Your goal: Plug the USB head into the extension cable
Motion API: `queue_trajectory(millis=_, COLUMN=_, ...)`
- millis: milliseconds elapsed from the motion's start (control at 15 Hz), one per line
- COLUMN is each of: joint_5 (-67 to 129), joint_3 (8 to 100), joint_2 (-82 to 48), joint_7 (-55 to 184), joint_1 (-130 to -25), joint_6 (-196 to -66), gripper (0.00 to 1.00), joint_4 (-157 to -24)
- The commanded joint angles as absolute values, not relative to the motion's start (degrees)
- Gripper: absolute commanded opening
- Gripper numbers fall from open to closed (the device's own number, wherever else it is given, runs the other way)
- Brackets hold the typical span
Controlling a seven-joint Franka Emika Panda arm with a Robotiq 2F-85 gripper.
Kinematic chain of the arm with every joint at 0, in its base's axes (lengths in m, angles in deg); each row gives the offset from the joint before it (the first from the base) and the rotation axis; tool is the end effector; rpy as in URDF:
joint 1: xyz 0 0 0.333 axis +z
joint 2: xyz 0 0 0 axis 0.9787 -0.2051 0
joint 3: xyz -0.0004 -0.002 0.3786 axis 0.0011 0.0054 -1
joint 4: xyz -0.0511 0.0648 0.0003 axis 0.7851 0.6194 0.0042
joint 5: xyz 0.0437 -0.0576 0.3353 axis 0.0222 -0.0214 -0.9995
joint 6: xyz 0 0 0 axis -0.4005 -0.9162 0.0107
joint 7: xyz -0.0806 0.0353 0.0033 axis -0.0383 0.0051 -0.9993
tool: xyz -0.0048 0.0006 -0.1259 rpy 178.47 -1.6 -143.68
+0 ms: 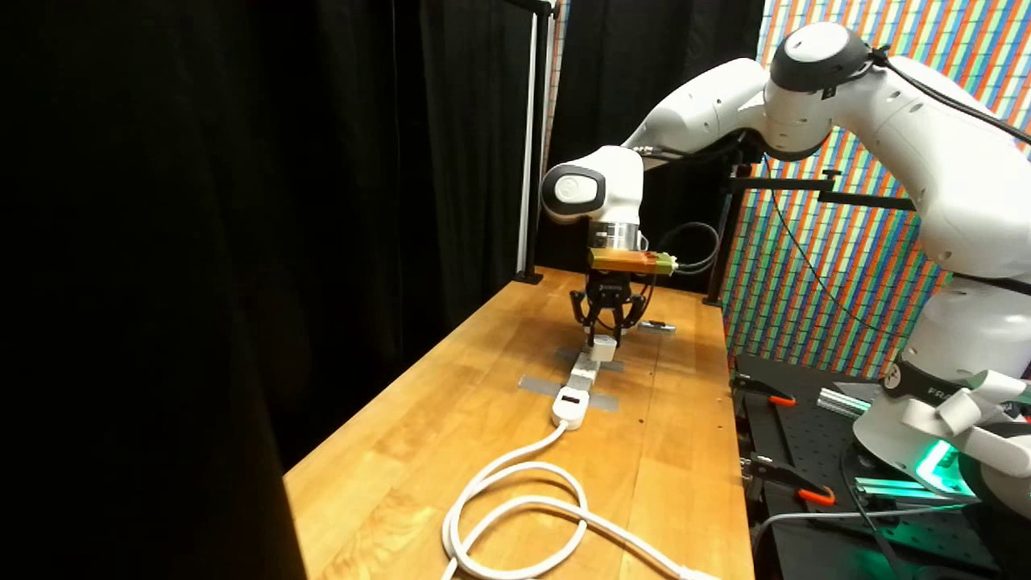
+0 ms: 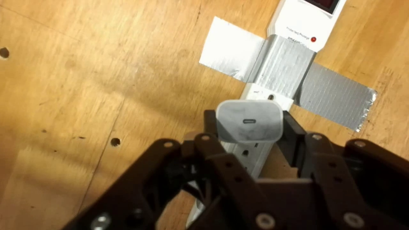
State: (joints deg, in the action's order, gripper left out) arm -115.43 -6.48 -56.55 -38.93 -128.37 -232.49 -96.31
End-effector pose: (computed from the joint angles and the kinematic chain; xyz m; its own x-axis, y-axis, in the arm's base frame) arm 0.4804 -0.1298 0.2467 0.4265 -0.8642 -0.2671 -0.9012 -0.4312 -0.0436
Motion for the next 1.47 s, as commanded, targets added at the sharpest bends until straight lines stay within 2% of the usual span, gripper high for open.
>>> queue_trajectory(millis=0, joint_5=-116.2, joint_3=-9.6, joint_2=-60.5, joint_7=-40.0, joint_1=-131.2, joint_6=-233.5, gripper=0.23, joint_4=-92.3)
queue_trajectory(millis=733, joint_5=-116.2, joint_3=-11.3, joint_2=-66.5, joint_7=-39.3, joint_1=-130.9, joint_6=-235.6, gripper=0.23, joint_4=-85.4)
queue_trajectory(millis=1400, joint_5=-116.0, joint_3=-14.0, joint_2=-69.4, joint_7=-38.2, joint_1=-131.9, joint_6=-239.1, gripper=0.23, joint_4=-85.5)
